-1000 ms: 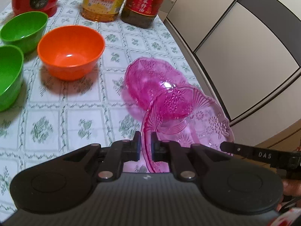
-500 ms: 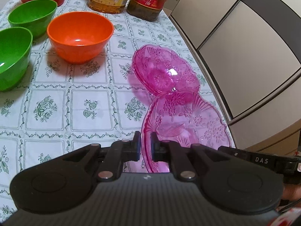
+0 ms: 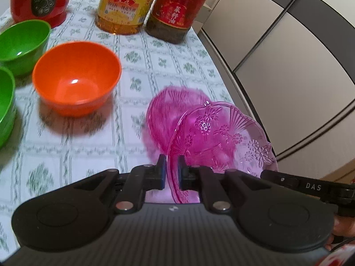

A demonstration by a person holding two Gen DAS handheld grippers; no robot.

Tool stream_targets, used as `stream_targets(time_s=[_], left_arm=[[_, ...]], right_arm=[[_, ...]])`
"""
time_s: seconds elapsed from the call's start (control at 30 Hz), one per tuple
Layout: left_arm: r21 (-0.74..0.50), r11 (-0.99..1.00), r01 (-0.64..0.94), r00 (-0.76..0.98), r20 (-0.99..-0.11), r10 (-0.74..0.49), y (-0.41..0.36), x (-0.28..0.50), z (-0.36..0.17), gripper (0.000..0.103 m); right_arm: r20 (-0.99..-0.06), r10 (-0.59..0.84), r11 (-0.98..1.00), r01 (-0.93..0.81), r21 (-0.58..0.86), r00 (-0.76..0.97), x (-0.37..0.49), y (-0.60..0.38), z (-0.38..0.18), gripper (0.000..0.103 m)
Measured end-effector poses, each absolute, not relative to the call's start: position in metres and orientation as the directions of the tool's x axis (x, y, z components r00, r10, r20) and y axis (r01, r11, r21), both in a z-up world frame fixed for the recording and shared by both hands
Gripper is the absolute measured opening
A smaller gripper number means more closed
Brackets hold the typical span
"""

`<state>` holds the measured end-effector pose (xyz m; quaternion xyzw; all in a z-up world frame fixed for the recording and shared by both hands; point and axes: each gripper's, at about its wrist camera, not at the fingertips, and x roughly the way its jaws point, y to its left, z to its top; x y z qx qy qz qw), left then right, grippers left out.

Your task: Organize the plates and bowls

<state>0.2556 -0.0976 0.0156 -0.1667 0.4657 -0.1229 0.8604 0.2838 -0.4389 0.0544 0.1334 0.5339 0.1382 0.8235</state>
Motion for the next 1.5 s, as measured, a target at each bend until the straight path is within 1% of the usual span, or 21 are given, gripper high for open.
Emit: stream_targets(time_s=[0.27, 0.6, 0.8, 1.1, 1.3, 1.5], left_arm=[[-0.414, 0.91, 0.025, 0.534, -0.764, -0.362, -0.103, 0.304, 0.005, 0.008], [-0.396, 0.918, -0.007, 0.526, -0.782, -0.334, -0.104, 0.334, -0.018, 0.008], [-0.392, 0.92, -0.014, 0.516, -0.791, -0.329, -0.104, 0.339, -0.03, 0.008], [-0.353, 0.935, 0.01, 0.529, -0.792, -0.305, -0.107, 0.34, -0.031, 0.008], [-0.3, 0.953, 0.035, 0.544, -0.795, -0.27, -0.111, 0.337, -0.031, 0.009], [-0.303, 0.952, 0.036, 0.533, -0.8, -0.275, -0.109, 0.336, -0.035, 0.01]], right_arm=[[-0.849, 0.348, 0.935, -0.085, 0.344, 0.399, 0.335, -0.437, 0.044, 0.01], [-0.862, 0.339, 0.94, -0.102, 0.325, 0.376, 0.378, -0.429, 0.018, 0.01], [-0.871, 0.338, 0.941, -0.102, 0.323, 0.356, 0.387, -0.428, 0.005, 0.01], [-0.871, 0.34, 0.94, -0.106, 0.324, 0.354, 0.39, -0.426, -0.001, 0.01], [-0.87, 0.338, 0.941, -0.123, 0.315, 0.358, 0.389, -0.421, -0.001, 0.01], [-0.874, 0.329, 0.944, -0.133, 0.302, 0.358, 0.388, -0.417, -0.002, 0.01]])
